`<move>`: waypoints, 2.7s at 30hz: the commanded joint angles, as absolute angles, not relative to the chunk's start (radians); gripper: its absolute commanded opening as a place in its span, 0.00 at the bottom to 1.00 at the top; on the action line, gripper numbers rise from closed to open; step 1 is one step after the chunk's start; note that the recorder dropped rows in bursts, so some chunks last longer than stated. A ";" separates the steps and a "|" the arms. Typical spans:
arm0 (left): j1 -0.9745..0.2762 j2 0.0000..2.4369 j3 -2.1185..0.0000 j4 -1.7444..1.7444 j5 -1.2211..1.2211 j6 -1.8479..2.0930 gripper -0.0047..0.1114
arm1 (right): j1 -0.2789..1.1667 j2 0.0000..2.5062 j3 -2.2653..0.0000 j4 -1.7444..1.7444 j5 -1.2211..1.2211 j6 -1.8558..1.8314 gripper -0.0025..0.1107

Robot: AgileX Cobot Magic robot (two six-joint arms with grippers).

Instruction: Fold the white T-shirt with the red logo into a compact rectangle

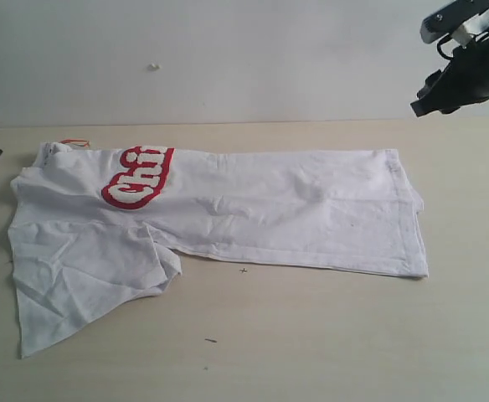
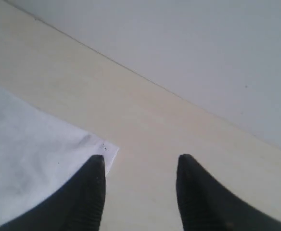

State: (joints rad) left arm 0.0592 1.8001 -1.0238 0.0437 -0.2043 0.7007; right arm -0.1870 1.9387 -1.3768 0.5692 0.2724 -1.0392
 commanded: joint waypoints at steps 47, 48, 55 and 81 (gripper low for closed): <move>-0.200 1.862 -0.842 -0.291 0.981 0.777 0.04 | -0.186 1.914 -1.370 0.570 0.818 -0.833 0.02; -0.200 1.840 -0.842 -0.304 0.981 0.777 0.04 | -0.186 1.903 -1.358 0.574 0.811 -0.833 0.02; -0.200 1.610 -0.842 -0.358 0.820 0.802 0.04 | -0.171 1.920 -1.261 0.586 0.755 -0.833 0.02; -0.113 1.931 -0.753 -0.502 0.128 0.646 0.04 | -0.013 2.138 -1.262 0.106 0.837 -0.494 0.02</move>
State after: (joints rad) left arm -0.1364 1.8677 -0.7602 -0.4992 0.1146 0.6503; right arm -0.0072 2.1047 -1.2815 0.1814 0.7411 -0.5011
